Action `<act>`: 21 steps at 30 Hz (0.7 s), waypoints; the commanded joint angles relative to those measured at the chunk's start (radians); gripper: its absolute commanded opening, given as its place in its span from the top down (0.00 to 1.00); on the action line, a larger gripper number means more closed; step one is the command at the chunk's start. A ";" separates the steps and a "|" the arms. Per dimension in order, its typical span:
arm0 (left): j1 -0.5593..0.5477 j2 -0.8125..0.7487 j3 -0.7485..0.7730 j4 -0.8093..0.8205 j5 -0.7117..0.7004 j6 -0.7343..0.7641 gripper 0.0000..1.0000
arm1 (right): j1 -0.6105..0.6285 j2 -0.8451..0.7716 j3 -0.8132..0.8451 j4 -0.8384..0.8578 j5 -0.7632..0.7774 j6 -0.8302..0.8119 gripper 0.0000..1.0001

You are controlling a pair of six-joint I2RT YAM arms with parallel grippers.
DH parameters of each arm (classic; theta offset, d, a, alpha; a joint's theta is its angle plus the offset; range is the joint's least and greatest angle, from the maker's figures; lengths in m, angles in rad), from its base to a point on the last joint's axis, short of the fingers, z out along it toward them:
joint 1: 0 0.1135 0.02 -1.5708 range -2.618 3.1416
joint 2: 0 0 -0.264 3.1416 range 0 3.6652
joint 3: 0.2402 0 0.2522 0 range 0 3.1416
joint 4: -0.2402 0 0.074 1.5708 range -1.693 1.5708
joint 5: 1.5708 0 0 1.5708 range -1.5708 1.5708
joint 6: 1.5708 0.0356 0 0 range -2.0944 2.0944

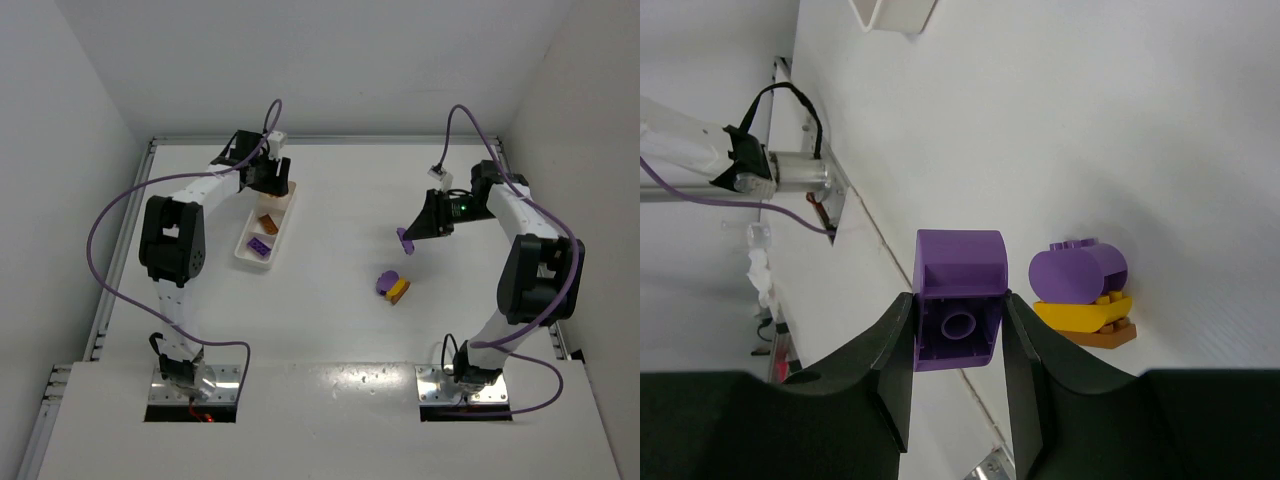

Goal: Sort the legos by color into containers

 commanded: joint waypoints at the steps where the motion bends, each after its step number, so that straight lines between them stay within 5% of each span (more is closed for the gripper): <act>1: -0.001 -0.013 0.037 0.014 0.043 0.001 0.42 | 0.014 -0.017 0.011 0.016 -0.016 0.001 1.00; 3: -0.001 -0.034 0.026 0.023 0.044 -0.011 0.36 | 0.025 -0.017 0.020 0.016 -0.016 0.001 1.00; 4: -0.001 -0.046 0.026 0.023 0.057 -0.011 0.22 | 0.025 -0.017 0.029 0.016 -0.016 0.001 1.00; 5: 0.009 -0.057 0.026 0.032 0.057 -0.035 0.18 | 0.037 -0.017 0.029 0.016 -0.016 0.001 1.00; 6: 0.018 -0.084 0.026 0.033 0.057 -0.048 0.00 | 0.054 -0.017 0.049 0.016 -0.005 0.001 1.00; 15: 0.165 -0.379 -0.030 0.051 0.094 -0.164 0.00 | 0.221 0.035 0.248 0.059 0.084 0.093 1.00; 21: 0.239 -0.675 -0.148 -0.030 0.068 -0.151 0.00 | 0.505 0.234 0.497 0.091 0.196 0.156 1.00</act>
